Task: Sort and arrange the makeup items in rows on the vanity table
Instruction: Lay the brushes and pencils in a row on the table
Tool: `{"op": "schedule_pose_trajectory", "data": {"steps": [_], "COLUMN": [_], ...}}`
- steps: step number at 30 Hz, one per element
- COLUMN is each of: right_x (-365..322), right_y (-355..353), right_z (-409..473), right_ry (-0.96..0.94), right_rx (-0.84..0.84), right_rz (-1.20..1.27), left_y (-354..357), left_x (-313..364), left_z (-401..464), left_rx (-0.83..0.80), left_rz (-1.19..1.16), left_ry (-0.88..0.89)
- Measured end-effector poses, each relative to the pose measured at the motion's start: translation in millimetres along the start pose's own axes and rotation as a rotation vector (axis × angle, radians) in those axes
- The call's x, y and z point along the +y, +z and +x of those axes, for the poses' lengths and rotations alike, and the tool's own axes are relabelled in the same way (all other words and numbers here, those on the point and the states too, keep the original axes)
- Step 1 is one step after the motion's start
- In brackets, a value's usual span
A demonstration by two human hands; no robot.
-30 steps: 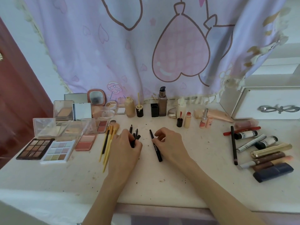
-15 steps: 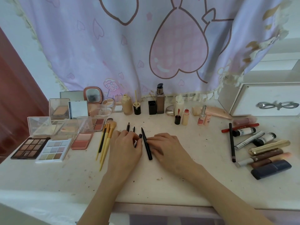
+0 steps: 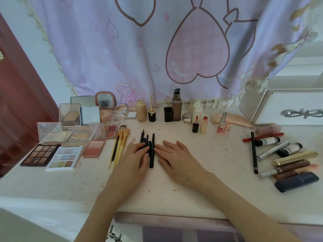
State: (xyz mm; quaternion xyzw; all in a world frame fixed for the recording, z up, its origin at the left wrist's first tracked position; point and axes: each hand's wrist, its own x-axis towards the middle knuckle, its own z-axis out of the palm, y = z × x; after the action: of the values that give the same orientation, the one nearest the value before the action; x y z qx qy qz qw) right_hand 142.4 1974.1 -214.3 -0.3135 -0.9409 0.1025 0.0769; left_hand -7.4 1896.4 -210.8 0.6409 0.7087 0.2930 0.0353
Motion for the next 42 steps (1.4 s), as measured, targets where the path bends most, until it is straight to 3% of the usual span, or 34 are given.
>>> {"op": "schedule_pose_trajectory", "data": {"steps": [9,16,21,25,29,33,42], "right_x": [2,21,55,89,113,123,125], "right_y": [0,-20,-49,-69,-79,-81,-71], "right_z": [0,-33,-85,-117,-128,-120,-105], "right_ry": [-0.001,0.061,0.285,0.548,0.736,0.795,0.831], "right_rx": [0.006,0.145,0.324,0.428,0.425,0.363,0.293], "right_rz": [0.012,0.068,0.014,-0.058,-0.129,-0.052,-0.175], "left_y": [-5,3,41,73,90,93,92], "left_x": [0,29,76,110,124,123,122], "left_z": [2,2,0,11,23,23,21], "left_rx": [0.003,0.014,-0.179,-0.332,-0.333,-0.331,-0.333], "left_rz": [0.032,0.049,-0.047,0.043,0.151,0.17,0.18], "left_ry": [0.021,0.159,0.286,0.363,0.365,0.345,0.352]}}
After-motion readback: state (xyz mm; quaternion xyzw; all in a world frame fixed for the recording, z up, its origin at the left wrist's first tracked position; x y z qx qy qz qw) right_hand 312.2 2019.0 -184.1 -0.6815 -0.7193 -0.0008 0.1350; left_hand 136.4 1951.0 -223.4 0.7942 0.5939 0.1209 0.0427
